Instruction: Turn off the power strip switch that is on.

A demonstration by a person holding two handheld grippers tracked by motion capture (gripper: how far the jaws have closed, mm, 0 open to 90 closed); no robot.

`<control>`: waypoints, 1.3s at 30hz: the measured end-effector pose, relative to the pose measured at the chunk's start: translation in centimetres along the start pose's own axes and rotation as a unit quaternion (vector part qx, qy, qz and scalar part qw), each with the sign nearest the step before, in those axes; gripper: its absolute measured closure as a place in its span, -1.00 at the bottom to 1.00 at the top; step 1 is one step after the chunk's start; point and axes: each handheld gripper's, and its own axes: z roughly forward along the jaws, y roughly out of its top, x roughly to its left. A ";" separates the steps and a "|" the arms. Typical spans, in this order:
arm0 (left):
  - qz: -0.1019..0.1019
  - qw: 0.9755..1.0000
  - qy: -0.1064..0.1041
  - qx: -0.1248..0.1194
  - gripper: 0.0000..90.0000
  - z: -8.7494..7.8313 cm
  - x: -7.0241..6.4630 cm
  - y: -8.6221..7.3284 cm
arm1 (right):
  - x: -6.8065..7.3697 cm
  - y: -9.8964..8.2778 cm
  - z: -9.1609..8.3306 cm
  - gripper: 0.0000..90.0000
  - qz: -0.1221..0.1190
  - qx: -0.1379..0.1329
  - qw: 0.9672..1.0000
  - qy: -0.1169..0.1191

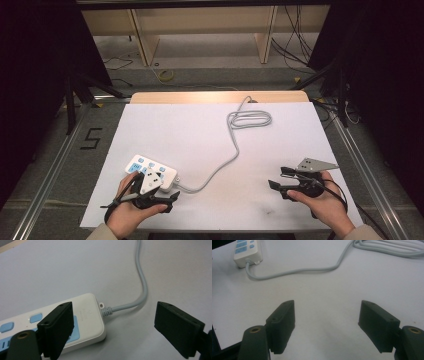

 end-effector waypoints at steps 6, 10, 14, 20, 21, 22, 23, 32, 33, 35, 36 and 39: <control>0.002 1.000 0.005 -0.007 -0.51 -0.3 0.0 0.0 | 0.2 0.1 0.0 -0.35 -0.003 0.002 1.000 0.000; -0.013 1.000 0.016 -0.012 -0.16 -0.8 0.5 0.3 | 0.1 0.1 0.0 -0.35 -0.003 0.003 1.000 -0.001; -0.026 0.999 0.021 -0.021 0.45 -1.2 0.9 0.4 | 0.0 0.1 0.1 -0.35 -0.002 0.003 1.000 -0.001; -0.061 0.997 0.037 -0.032 0.99 -1.9 1.9 0.6 | 0.1 0.1 0.1 -0.35 -0.002 0.005 1.000 -0.003; -0.062 0.997 0.041 -0.032 1.00 -2.0 1.9 0.7 | 0.1 0.1 0.1 -0.35 -0.002 0.005 1.000 -0.003; -0.061 0.997 0.045 -0.030 1.00 -2.0 1.9 0.7 | 0.1 0.1 0.1 -0.35 -0.002 0.005 1.000 -0.003; -0.061 0.997 0.048 -0.027 1.00 -2.1 2.0 0.8 | 0.1 0.1 0.1 -0.35 -0.002 0.005 1.000 -0.003; -0.072 0.996 0.053 -0.016 1.00 -1.8 2.8 1.1 | 0.1 0.1 0.3 -0.35 -0.004 0.007 1.000 -0.004; -0.076 0.996 0.053 -0.016 1.00 -1.7 2.8 1.1 | 0.1 0.1 0.3 -0.35 -0.004 0.007 1.000 -0.004; -0.077 0.995 0.054 -0.016 1.00 -1.7 2.9 1.3 | 0.1 0.1 0.3 -0.35 -0.004 0.008 1.000 -0.004; -0.078 0.995 0.055 -0.017 1.00 -1.7 3.0 1.3 | 0.1 0.1 0.3 -0.35 -0.004 0.008 1.000 -0.004; -0.076 0.995 0.058 -0.013 1.00 -1.5 3.1 1.5 | 0.1 0.1 0.3 -0.35 -0.004 0.008 1.000 -0.004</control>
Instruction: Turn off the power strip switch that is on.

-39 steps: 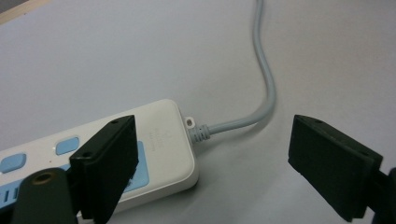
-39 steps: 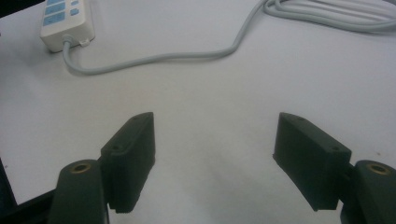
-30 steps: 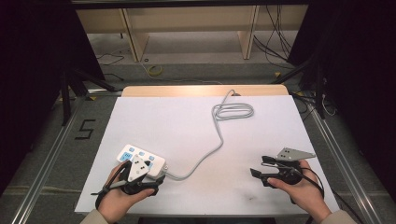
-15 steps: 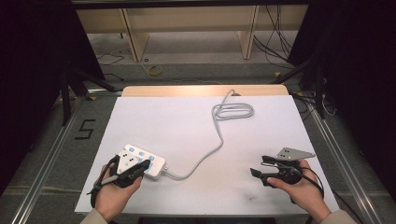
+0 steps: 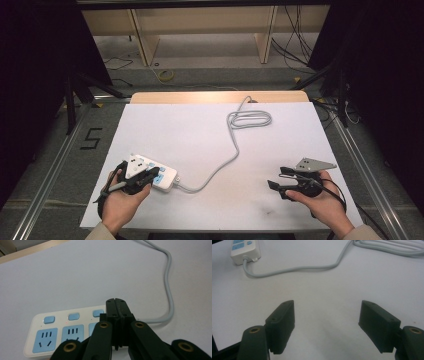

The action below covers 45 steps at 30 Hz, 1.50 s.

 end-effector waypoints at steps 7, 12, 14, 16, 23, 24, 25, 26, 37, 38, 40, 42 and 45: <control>-0.003 1.000 0.004 0.001 1.00 0.2 0.1 0.2 | 0.0 0.0 0.0 -0.35 -0.003 0.000 1.000 0.000; -0.009 1.000 0.008 0.007 1.00 0.4 0.4 0.3 | 0.0 0.0 0.1 -0.35 -0.003 0.000 1.000 0.000; -0.009 1.000 0.011 0.009 1.00 0.5 0.5 0.3 | 0.1 0.0 0.1 -0.36 -0.003 0.001 1.000 0.000; -0.010 1.000 0.012 0.012 1.00 0.6 0.6 0.4 | 0.1 0.0 0.1 -0.36 -0.003 0.001 1.000 0.001; -0.016 1.000 0.019 0.019 1.00 1.0 1.2 0.5 | 0.1 0.0 0.0 -0.36 -0.003 0.001 1.000 0.000; -0.014 0.999 0.021 0.021 1.00 1.0 1.4 0.5 | 0.1 0.0 0.0 -0.36 -0.003 0.001 1.000 0.000; -0.017 0.999 0.022 0.020 1.00 1.1 1.5 0.5 | 0.1 0.0 0.0 -0.36 -0.003 0.001 1.000 0.000; -0.017 0.999 0.022 0.020 1.00 1.1 1.5 0.5 | 0.1 0.0 0.0 -0.36 -0.003 0.001 1.000 0.000; -0.019 0.999 0.029 0.027 1.00 1.5 2.2 0.7 | 0.0 0.0 0.0 -0.36 -0.003 0.001 1.000 -0.001; -0.020 0.999 0.030 0.026 1.00 1.6 2.2 0.7 | 0.0 0.0 0.0 -0.36 -0.003 0.001 1.000 -0.001; -0.020 0.999 0.031 0.027 1.00 1.6 2.3 0.7 | 0.0 0.0 0.0 -0.36 -0.003 0.001 1.000 -0.001; -0.019 0.999 0.032 0.030 1.00 1.7 2.3 0.8 | 0.1 0.0 0.0 -0.36 -0.003 0.001 1.000 -0.001; -0.018 0.999 0.034 0.032 1.00 1.8 2.4 0.8 | 0.1 0.0 0.0 -0.36 -0.002 0.001 1.000 -0.001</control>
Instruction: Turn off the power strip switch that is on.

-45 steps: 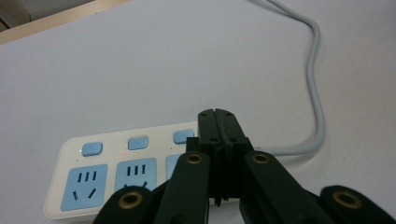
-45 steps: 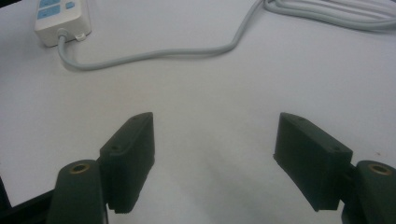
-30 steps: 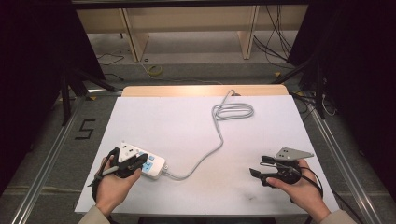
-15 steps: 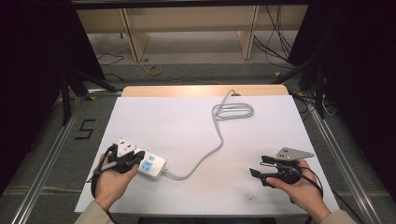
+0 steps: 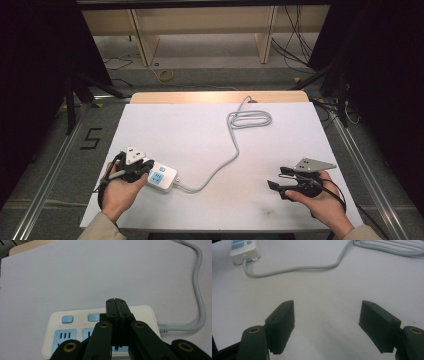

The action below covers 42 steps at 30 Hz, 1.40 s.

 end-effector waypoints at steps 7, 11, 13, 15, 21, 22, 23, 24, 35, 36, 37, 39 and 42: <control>-0.003 1.000 0.004 0.004 1.00 0.4 0.2 0.1 | 0.0 0.0 0.0 -0.36 0.000 0.001 1.000 0.000; -0.003 1.000 0.006 0.006 1.00 0.5 0.3 0.2 | 0.0 0.0 0.0 -0.36 0.001 0.001 1.000 0.000; -0.002 1.000 0.007 0.008 1.00 0.7 0.3 0.2 | 0.0 0.0 0.0 -0.36 0.001 0.001 1.000 0.000; -0.003 1.000 0.009 0.009 1.00 0.8 0.3 0.3 | 0.0 0.0 0.0 -0.36 0.001 0.001 1.000 0.000; -0.003 1.000 0.011 0.013 1.00 1.0 0.6 0.4 | 0.0 0.0 0.0 -0.36 0.001 0.000 1.000 -0.001; -0.003 1.000 0.011 0.015 1.00 1.1 0.6 0.5 | 0.0 0.0 0.0 -0.36 0.001 0.000 1.000 -0.001; -0.003 1.000 0.011 0.015 1.00 1.1 0.7 0.5 | 0.0 0.0 0.0 -0.36 0.001 0.000 1.000 -0.001; -0.003 1.000 0.011 0.017 1.00 1.2 0.7 0.5 | 0.0 0.0 0.0 -0.36 0.000 0.000 1.000 -0.001; -0.006 1.000 0.012 0.024 1.00 1.6 1.0 0.7 | 0.0 0.0 0.0 -0.36 0.000 0.000 1.000 -0.001; -0.008 1.000 0.012 0.024 1.00 1.7 1.0 0.7 | 0.0 0.0 0.0 -0.36 0.000 0.000 1.000 -0.001; -0.008 1.000 0.012 0.027 1.00 1.7 1.1 0.7 | 0.0 0.0 0.0 -0.36 0.000 0.000 1.000 -0.001; -0.009 0.999 0.013 0.031 1.00 1.8 1.1 0.7 | 0.0 0.0 0.0 -0.36 0.000 0.001 1.000 -0.001; -0.012 0.999 0.013 0.034 1.00 2.0 1.2 0.7 | -0.1 0.0 0.0 -0.36 0.000 0.001 1.000 -0.002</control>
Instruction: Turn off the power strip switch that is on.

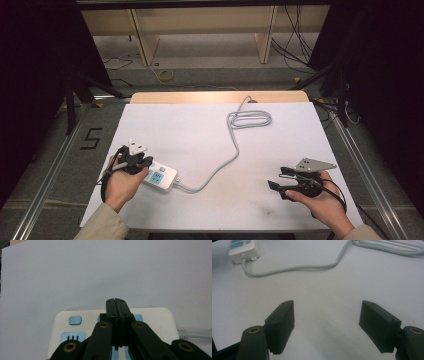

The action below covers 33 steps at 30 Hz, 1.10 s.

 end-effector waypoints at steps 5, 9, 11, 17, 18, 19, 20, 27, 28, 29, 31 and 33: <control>-0.002 1.000 0.000 0.005 1.00 0.3 0.1 0.2 | 0.0 0.0 0.0 -0.36 0.000 0.000 1.000 0.000; -0.003 1.000 0.001 0.011 1.00 0.6 0.3 0.3 | 0.0 0.0 0.0 -0.36 0.000 0.001 1.000 0.000; -0.004 1.000 0.001 0.013 1.00 0.7 0.3 0.3 | 0.0 0.0 0.0 -0.36 0.000 0.000 1.000 0.000; -0.005 1.000 0.001 0.025 1.00 1.3 0.5 0.4 | 0.0 0.0 0.0 -0.36 0.001 0.001 1.000 0.000; -0.005 1.000 0.001 0.025 1.00 1.3 0.5 0.4 | 0.0 0.0 0.0 -0.36 0.001 0.001 1.000 0.000; -0.004 1.000 0.000 0.027 1.00 1.4 0.5 0.5 | 0.0 0.0 0.0 -0.36 0.000 0.001 1.000 0.000; -0.005 1.000 0.000 0.027 1.00 1.5 0.5 0.5 | 0.0 0.0 0.0 -0.36 0.000 0.001 1.000 0.000; -0.005 0.999 0.000 0.040 1.00 2.0 0.7 0.6 | 0.0 0.0 0.0 -0.36 0.000 0.002 1.000 -0.001; -0.007 0.999 0.000 0.039 1.00 2.0 0.7 0.6 | 0.0 0.0 0.0 -0.36 0.001 0.002 1.000 -0.001; -0.007 0.999 0.001 0.041 1.00 2.1 0.8 0.6 | 0.0 0.0 0.0 -0.36 0.001 0.002 1.000 0.000; -0.007 0.999 0.001 0.044 1.00 2.2 0.9 0.6 | 0.0 0.0 0.1 -0.36 0.000 0.003 1.000 -0.001; -0.008 0.999 0.001 0.046 1.00 2.3 0.9 0.6 | 0.0 0.0 0.1 -0.36 0.000 0.004 1.000 -0.001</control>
